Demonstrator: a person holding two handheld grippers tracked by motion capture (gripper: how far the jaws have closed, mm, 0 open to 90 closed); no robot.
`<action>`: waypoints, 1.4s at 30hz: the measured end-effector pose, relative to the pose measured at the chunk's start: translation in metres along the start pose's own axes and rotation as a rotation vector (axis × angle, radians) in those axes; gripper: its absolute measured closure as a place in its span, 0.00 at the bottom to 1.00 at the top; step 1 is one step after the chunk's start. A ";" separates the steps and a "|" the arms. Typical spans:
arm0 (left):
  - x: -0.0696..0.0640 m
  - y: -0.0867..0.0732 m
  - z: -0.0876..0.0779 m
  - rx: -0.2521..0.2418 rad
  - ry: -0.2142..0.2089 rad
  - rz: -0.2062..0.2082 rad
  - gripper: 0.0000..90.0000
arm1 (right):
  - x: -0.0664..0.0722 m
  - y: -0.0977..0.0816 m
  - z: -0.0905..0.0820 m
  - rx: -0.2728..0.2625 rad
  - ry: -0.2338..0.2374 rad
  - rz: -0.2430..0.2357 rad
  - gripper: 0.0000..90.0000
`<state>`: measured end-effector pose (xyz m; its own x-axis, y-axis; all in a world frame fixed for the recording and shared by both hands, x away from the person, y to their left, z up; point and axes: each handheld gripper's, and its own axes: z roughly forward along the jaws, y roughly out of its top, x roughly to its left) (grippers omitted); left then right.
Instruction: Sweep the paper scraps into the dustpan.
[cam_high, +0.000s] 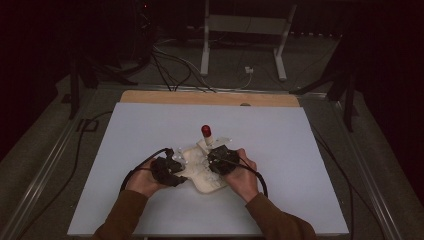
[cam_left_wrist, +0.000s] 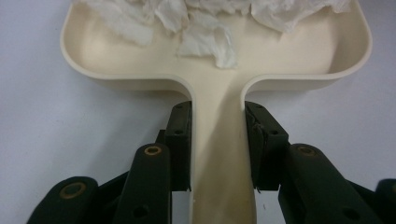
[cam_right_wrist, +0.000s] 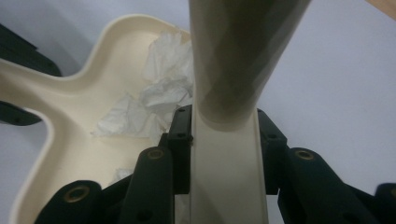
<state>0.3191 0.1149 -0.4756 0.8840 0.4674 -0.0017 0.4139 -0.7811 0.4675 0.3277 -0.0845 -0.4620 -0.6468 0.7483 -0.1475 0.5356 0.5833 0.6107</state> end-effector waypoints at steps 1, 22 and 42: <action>0.000 0.000 0.000 0.000 0.000 0.000 0.74 | 0.001 0.000 0.000 -0.001 0.003 -0.002 0.74; -0.001 0.000 0.000 -0.009 0.004 -0.007 0.74 | 0.025 0.011 -0.006 -0.011 0.097 -0.012 0.74; -0.002 -0.008 0.003 -0.048 0.003 -0.012 0.74 | 0.016 0.010 -0.007 -0.027 0.120 0.024 0.74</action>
<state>0.3149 0.1190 -0.4818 0.8782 0.4783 -0.0051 0.4138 -0.7544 0.5095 0.3188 -0.0687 -0.4524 -0.6953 0.7176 -0.0392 0.5379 0.5558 0.6338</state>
